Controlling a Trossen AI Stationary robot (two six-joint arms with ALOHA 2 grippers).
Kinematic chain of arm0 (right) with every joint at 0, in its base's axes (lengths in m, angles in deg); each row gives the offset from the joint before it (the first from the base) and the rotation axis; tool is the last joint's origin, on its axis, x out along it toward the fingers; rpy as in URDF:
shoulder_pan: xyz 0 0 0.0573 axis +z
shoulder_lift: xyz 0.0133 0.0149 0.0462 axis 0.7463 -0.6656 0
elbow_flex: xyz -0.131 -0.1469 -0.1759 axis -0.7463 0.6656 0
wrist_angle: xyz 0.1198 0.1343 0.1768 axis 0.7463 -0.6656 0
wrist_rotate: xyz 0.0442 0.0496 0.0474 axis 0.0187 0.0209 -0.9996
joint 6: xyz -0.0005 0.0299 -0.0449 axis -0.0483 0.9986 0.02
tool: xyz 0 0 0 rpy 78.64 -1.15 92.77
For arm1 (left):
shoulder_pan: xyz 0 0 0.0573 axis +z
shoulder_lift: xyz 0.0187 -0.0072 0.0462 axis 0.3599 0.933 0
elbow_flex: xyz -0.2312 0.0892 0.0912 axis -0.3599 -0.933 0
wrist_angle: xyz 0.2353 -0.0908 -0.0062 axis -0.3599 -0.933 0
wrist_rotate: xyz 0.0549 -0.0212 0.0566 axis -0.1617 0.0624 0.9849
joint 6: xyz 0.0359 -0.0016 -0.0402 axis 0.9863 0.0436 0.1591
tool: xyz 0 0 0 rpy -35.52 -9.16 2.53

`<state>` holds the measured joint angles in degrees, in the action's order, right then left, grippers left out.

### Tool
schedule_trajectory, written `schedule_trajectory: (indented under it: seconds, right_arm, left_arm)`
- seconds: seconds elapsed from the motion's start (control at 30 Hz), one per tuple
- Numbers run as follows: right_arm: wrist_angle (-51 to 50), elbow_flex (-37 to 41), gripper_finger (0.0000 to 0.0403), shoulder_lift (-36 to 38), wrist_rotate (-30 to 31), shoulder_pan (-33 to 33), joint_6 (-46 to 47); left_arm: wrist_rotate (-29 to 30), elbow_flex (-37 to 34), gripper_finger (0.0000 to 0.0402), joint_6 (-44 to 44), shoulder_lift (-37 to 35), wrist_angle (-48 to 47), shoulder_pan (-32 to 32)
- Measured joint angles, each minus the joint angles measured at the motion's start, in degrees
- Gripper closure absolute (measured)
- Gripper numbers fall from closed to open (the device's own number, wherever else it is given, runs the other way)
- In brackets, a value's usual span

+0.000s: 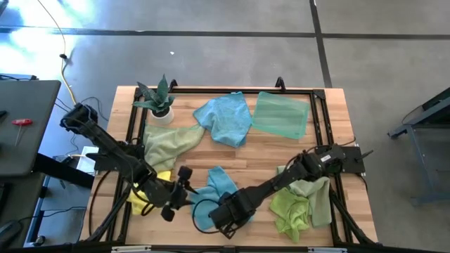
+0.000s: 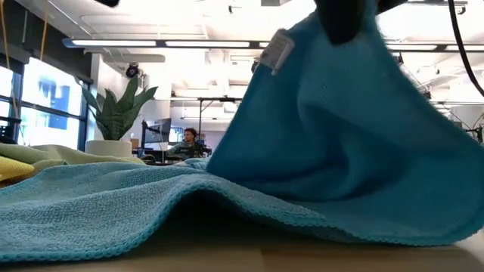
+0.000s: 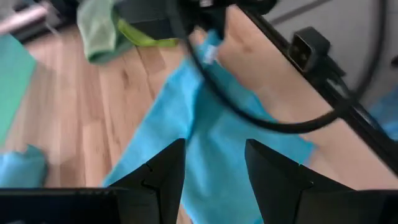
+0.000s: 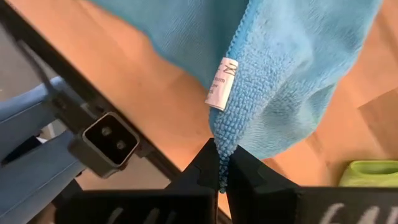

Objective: Fold microfiber towels
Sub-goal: Fold the bottom blue microfiber cloth

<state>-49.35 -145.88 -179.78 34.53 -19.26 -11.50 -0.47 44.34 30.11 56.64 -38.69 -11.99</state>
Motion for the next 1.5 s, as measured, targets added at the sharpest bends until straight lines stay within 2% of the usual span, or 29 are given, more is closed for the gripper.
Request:
schedule_trajectory:
  seconds: [0.1, 0.23, 0.37, 0.5, 0.67, 0.8, 1.13, 1.3, 1.5]
  right_arm:
    - [1.5, 0.0, 0.0403, 0.0, -0.3, 0.5, 0.3]
    - [2.3, 0.0, 0.0403, 0.0, -1.0, 0.8, 1.5]
    - [2.5, 0.0, 0.0403, 0.0, -1.0, 0.8, 3.4]
    - [3.0, -0.1, 0.0403, 0.0, -1.0, 0.8, 4.4]
    - [3.2, -0.1, 0.0403, 0.0, -1.2, 0.8, 6.3]
    - [4.5, -0.1, 0.0403, 0.0, -1.8, 0.9, 6.8]
    - [5.6, -0.1, 0.0403, 0.0, -2.3, 0.7, 6.8]
    - [6.0, -0.1, 0.0403, 0.0, -2.3, 0.6, 6.8]
    - [6.1, -0.1, 0.0403, 0.0, -2.8, 0.7, 6.8]
  left_arm:
    - [0.8, -3.1, 0.0245, 3.3, 0.5, 4.7, 1.6]
    - [-3.2, -6.3, 0.0243, 3.2, 4.0, 8.8, 4.4]
    - [-4.4, -6.4, 0.0243, 6.0, 9.0, 15.8, 6.1]
    - [-9.1, -6.4, 0.0243, 7.8, 15.3, 26.3, 7.2]
    - [-8.9, -5.6, 0.0243, 6.5, 21.1, 37.2, 7.3]
    - [-9.4, -4.0, 0.0243, 6.7, 24.2, 42.2, 7.7]
    - [-13.4, 0.4, 0.0243, 6.9, 32.1, 43.8, 9.6]
    - [-12.8, 1.4, 0.0243, 7.6, 34.3, 43.7, 11.0]
    - [-11.8, 1.3, 0.0243, 9.2, 34.4, 39.5, 14.2]
